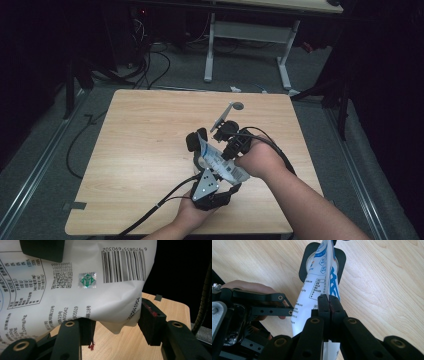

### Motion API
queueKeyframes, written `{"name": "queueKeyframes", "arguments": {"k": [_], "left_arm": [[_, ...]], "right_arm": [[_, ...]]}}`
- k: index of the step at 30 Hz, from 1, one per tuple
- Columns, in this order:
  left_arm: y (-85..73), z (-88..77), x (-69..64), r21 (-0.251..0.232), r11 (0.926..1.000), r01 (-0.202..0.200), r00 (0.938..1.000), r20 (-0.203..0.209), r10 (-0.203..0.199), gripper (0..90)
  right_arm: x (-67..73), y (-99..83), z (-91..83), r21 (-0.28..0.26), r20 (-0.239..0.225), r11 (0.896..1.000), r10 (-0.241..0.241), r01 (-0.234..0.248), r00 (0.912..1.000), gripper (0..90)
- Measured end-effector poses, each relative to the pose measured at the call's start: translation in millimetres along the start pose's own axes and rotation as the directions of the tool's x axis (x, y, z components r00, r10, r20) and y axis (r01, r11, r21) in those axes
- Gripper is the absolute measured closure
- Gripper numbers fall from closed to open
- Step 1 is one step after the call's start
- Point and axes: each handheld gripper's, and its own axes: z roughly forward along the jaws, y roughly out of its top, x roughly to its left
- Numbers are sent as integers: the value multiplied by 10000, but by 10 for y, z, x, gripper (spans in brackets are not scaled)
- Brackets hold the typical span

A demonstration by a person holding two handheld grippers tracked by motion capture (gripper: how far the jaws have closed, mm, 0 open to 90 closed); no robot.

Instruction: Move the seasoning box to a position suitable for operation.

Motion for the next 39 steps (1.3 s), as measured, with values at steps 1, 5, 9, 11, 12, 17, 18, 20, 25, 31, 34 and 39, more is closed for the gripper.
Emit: {"name": "queueKeyframes", "arguments": {"k": [1,5,9,11,12,17,18,20,25,31,34,39], "left_arm": [[3,-1,1,-9,10000,-7,10000,-4,7,519],[16,-7,4,-9,10000,-26,10000,-7,26,520],[22,-4,2,-39,10000,6,10000,2,-6,520],[22,-1,1,-51,10000,19,10000,5,-19,520],[21,1,0,-56,10000,25,10000,8,-25,520],[24,5,-1,-88,10000,42,10000,15,-42,520],[24,7,-1,-93,9999,41,10000,13,-41,520],[25,7,1,-100,9999,49,10000,14,-49,520],[30,6,2,-111,9999,49,10000,15,-49,520],[39,3,13,-137,9999,47,10000,-22,-48,521],[43,1,18,-147,9999,58,10000,-34,-58,521],[46,-5,24,-159,9999,44,10000,-64,-45,521]], "right_arm": [[1,2,-4,2,17,10000,-4,4,10000,899],[6,9,-16,-17,5,10000,40,-40,10000,899],[5,14,-20,2,51,10000,4,-4,10000,899],[4,14,-18,12,57,10000,2,-2,10000,899],[3,14,-17,20,56,10000,6,-6,10000,899],[3,15,-16,46,48,10000,35,-35,10000,899],[0,15,-16,40,51,10000,1,-1,10000,899],[-4,15,-16,15,33,10000,-1,1,10000,899],[-9,21,-12,15,34,10000,-64,64,10000,899],[-8,37,-15,0,87,10000,-55,55,9999,899],[-10,44,-16,-11,28,10000,-53,53,10000,899],[-5,60,-13,-6,81,9999,-104,104,9999,899]]}}
